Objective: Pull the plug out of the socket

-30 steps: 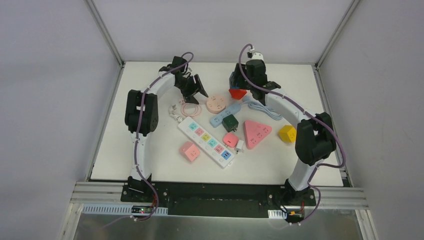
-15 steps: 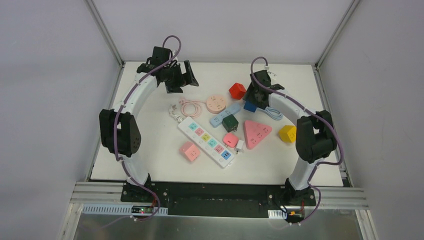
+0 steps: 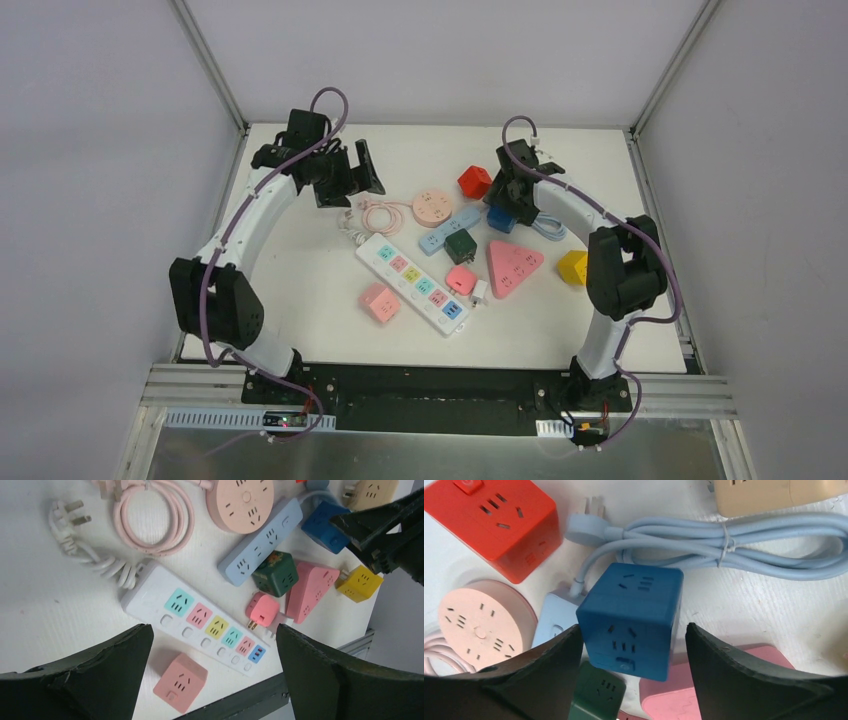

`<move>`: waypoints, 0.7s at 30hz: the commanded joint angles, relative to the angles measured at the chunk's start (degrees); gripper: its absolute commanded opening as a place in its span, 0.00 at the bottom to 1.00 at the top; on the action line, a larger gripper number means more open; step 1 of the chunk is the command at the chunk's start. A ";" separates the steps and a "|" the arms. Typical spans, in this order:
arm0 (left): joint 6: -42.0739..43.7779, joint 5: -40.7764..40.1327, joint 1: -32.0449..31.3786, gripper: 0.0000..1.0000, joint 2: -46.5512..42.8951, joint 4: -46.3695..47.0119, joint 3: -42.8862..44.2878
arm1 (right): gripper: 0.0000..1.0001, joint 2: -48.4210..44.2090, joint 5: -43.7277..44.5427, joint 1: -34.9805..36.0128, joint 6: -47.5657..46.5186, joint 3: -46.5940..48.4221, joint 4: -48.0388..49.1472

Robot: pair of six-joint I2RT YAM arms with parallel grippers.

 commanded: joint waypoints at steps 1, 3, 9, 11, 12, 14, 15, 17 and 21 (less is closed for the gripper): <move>2.62 -2.30 -0.36 0.99 -8.68 -4.04 -2.98 | 0.80 -2.39 -1.79 -0.15 0.42 1.96 -3.97; 3.26 -2.71 -0.36 0.99 -11.28 -5.31 -4.39 | 0.87 -2.27 -1.85 -0.11 -0.27 3.21 -5.70; 4.53 -3.80 -0.37 0.99 -19.39 -7.25 -9.34 | 0.93 -6.12 1.88 -0.02 -1.19 6.63 -10.72; 4.81 -4.38 -0.36 0.99 -21.48 -7.60 -10.41 | 0.93 -9.24 2.11 -0.02 -2.11 5.05 -10.06; 4.82 -4.81 -0.36 0.99 -22.52 -7.91 -10.84 | 0.93 -10.85 2.16 -0.05 -2.57 4.04 -9.74; 4.47 -6.19 -0.36 0.99 -24.39 -8.70 -11.43 | 0.93 -14.46 2.96 -0.04 -3.12 1.57 -9.42; 4.33 -6.84 -0.38 0.99 -25.33 -9.16 -11.57 | 0.93 -16.55 3.61 -0.01 -3.22 0.12 -9.08; 4.29 -8.74 -0.36 0.99 -27.36 -10.53 -11.47 | 0.93 -22.99 6.04 -0.05 -3.63 -3.28 -7.66; 4.38 -15.63 -0.36 0.99 -31.70 -12.99 -10.40 | 0.95 -36.84 13.37 -0.12 -6.09 -11.27 -1.61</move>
